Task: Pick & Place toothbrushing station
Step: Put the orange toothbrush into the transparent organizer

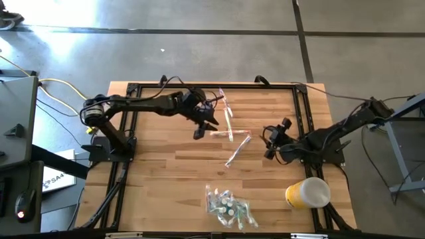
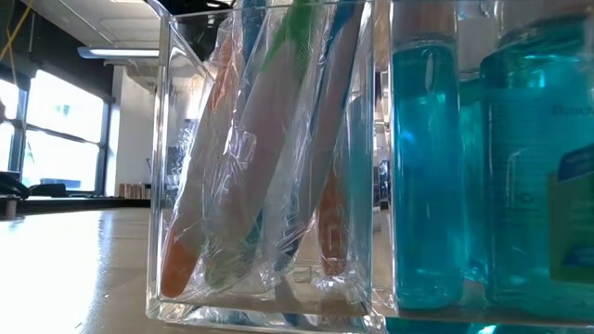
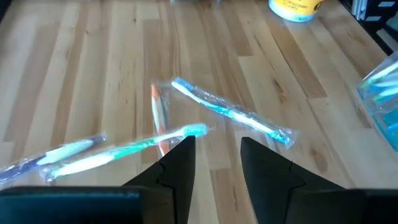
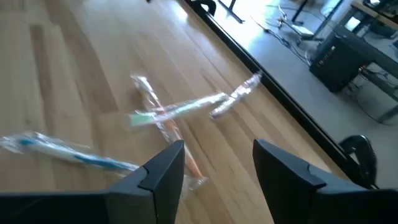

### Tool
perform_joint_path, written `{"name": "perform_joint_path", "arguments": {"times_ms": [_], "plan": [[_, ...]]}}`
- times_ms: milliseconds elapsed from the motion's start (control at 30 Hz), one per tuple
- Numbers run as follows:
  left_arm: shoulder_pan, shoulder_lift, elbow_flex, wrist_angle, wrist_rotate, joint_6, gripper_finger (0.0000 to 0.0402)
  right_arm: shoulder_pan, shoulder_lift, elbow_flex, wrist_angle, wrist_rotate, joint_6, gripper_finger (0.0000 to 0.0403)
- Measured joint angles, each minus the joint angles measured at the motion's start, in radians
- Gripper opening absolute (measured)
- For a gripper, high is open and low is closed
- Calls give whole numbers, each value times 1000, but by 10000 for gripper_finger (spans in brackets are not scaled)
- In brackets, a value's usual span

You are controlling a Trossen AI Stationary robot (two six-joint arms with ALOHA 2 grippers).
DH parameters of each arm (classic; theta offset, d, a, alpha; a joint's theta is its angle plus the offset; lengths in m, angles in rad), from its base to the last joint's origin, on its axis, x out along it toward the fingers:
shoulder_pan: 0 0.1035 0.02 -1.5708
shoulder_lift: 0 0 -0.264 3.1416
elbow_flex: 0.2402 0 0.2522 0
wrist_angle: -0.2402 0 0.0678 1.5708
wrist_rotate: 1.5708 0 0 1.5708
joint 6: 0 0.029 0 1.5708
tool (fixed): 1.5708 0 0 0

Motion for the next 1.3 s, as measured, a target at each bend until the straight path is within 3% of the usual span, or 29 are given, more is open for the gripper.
{"name": "perform_joint_path", "arguments": {"times_ms": [367,567,700,967,1133,1300], "plan": [[0,27,0,-29,2,-28,125,-237,0,0,125,-240,-142,183],[0,17,0,-122,0,-54,125,-444,4,60,228,-571,-232,183],[0,-1,-1,-210,-2,-32,125,-581,46,157,200,-702,-222,183],[14,-9,0,-288,-19,21,125,-832,312,384,140,-1008,-312,183],[22,-9,-1,-320,-21,34,125,-906,534,506,116,-1012,-230,183],[19,-9,-33,-317,-2,24,125,-910,708,584,102,-1016,-230,183]]}}
